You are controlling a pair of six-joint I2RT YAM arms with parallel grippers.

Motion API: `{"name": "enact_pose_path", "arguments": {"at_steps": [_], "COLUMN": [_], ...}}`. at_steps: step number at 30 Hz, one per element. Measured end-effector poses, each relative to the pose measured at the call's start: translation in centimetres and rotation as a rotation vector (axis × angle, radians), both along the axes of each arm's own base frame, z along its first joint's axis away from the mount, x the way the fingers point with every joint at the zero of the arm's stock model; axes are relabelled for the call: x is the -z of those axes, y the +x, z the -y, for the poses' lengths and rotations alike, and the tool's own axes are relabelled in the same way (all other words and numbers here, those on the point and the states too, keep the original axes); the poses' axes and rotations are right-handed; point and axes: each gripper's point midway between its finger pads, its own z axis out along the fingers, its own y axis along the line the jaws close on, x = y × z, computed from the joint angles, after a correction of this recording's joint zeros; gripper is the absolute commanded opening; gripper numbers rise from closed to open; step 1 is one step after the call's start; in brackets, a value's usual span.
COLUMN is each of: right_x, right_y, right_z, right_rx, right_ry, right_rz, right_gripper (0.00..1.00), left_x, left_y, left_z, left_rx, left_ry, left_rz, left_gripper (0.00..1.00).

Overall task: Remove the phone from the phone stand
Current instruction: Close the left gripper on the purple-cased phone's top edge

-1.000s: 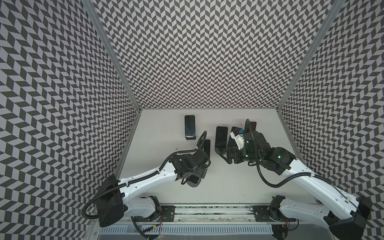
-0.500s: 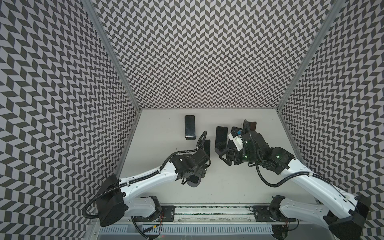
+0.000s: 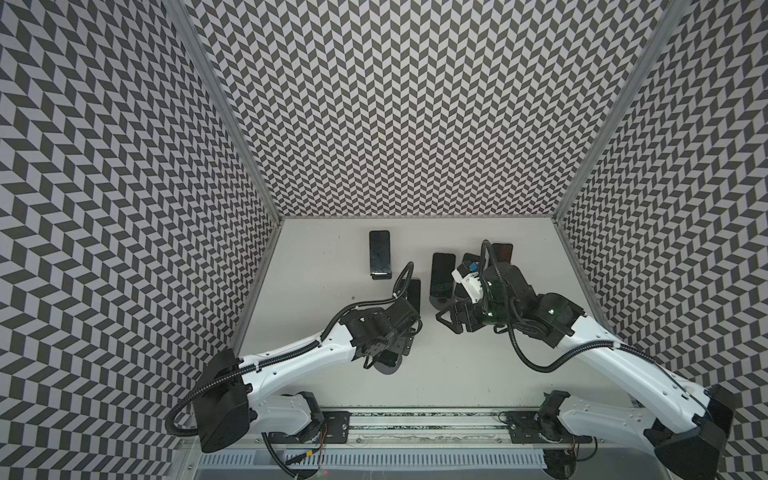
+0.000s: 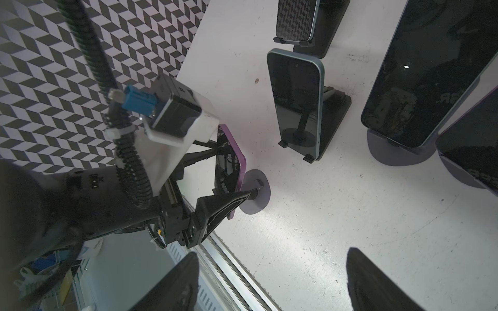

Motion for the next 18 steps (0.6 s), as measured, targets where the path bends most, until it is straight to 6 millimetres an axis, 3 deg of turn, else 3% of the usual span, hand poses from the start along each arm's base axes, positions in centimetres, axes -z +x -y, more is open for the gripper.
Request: {"name": "enact_pose_path", "arguments": {"at_steps": [18], "right_x": [0.78], "right_y": [0.22], "right_z": [-0.2], "right_rx": [-0.03], "right_ry": [-0.031], "right_rz": [0.011], "right_gripper": [0.83], "left_x": [0.0], "left_y": [0.06], "left_z": [-0.18], "left_rx": [-0.018], "left_ry": [0.0], "left_rz": [0.001], "left_gripper": [0.81]}}
